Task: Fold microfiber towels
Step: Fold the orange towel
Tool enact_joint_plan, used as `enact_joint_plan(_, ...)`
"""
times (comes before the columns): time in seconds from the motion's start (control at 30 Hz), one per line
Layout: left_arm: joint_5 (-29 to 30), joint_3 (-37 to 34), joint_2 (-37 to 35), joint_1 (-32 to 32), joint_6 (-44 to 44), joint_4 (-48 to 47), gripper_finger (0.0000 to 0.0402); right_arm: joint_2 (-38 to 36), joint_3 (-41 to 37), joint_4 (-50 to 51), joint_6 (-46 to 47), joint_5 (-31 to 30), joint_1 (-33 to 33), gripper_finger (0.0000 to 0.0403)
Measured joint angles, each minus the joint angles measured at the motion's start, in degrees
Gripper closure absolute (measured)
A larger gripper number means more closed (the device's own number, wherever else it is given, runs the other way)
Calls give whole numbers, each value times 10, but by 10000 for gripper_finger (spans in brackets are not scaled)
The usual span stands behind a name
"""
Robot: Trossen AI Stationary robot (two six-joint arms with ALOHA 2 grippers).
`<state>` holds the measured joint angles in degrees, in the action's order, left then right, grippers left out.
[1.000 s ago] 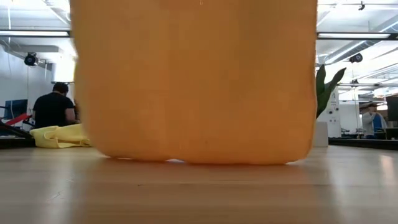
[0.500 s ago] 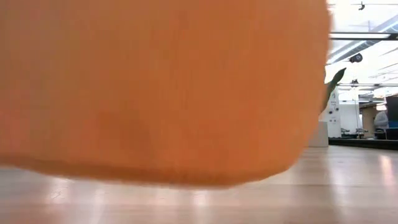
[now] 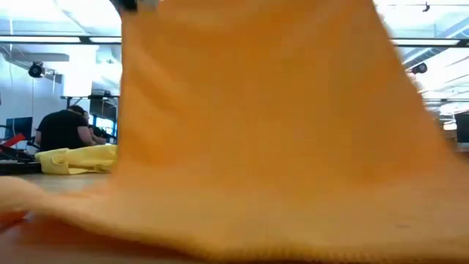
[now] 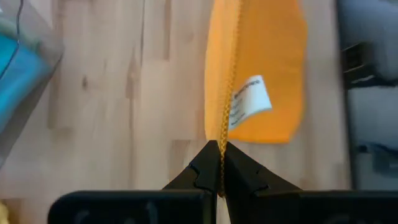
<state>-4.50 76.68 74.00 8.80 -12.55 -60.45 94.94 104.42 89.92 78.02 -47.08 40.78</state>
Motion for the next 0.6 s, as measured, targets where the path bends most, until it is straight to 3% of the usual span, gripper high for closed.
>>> enact_joint_plan(0.27, 20, -107, 0, -78, 105, 75, 402, 0, -138, -3, 8, 21, -18, 394)
enact_joint_plan(0.43, 105, -122, 2, -86, 161, 109, 402, -6, -205, -4, 17, 21, -22, 394)
enact_joint_plan(0.6, 116, -122, 3, -92, 198, 125, 402, -33, -249, -26, 13, 19, -29, 394)
